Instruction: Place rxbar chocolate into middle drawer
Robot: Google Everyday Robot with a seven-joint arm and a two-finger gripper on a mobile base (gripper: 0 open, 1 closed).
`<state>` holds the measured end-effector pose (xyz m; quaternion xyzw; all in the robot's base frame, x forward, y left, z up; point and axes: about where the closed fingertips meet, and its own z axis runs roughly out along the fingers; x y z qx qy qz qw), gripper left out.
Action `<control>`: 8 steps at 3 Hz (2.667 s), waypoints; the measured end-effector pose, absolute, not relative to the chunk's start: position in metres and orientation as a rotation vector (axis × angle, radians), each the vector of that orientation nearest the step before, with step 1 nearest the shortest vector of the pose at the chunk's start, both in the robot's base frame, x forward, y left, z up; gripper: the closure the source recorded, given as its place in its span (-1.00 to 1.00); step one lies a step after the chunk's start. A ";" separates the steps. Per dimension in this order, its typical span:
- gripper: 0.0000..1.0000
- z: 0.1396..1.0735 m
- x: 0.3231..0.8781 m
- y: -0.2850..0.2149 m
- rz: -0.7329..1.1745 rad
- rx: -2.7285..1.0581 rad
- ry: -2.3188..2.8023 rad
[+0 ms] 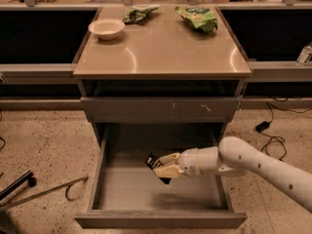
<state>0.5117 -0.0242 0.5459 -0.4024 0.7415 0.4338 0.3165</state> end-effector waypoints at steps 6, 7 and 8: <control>1.00 0.446 0.622 -0.048 0.819 -0.790 2.168; 1.00 0.425 0.617 -0.049 0.805 -0.851 2.257; 1.00 0.410 0.604 -0.052 0.805 -0.910 2.332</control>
Offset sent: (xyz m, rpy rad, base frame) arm 0.0180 -0.0032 -0.0052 -0.0147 -0.0239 -0.0659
